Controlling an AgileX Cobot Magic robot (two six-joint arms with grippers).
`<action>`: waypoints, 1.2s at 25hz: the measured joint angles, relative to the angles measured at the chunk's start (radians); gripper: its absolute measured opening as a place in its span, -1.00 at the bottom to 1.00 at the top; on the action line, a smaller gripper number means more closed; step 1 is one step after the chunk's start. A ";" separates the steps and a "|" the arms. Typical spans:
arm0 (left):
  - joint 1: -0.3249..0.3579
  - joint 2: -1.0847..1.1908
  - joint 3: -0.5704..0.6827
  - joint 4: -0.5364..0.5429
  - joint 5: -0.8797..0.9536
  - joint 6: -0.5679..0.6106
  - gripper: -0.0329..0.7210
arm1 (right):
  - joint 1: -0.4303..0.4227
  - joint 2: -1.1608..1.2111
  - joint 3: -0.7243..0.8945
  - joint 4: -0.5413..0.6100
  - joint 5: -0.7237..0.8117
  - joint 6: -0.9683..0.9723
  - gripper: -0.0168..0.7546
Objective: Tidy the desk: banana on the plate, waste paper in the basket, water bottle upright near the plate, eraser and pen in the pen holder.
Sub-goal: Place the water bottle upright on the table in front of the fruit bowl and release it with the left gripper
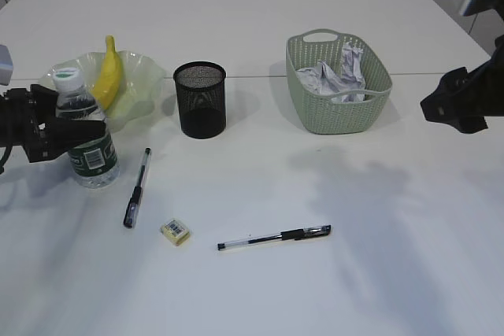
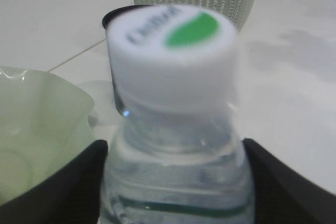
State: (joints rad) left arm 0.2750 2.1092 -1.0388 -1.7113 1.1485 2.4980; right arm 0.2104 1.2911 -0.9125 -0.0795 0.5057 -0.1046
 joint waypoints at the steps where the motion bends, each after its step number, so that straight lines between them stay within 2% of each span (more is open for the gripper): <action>1: 0.000 0.000 0.000 0.000 0.000 0.000 0.57 | 0.000 0.000 0.000 0.000 0.000 0.000 0.48; 6: 0.000 0.000 0.000 -0.002 0.000 -0.004 0.66 | 0.000 0.000 0.000 -0.002 0.000 0.000 0.48; 12: 0.000 -0.007 0.000 -0.011 0.000 -0.074 0.67 | 0.000 0.000 0.000 -0.002 0.000 0.000 0.48; 30: 0.000 -0.211 0.000 -0.015 0.002 -0.082 0.66 | 0.000 0.000 0.000 -0.002 0.000 0.002 0.48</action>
State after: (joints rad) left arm 0.2750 1.8978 -1.0388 -1.7266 1.1508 2.4156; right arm 0.2104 1.2911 -0.9125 -0.0812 0.5057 -0.1027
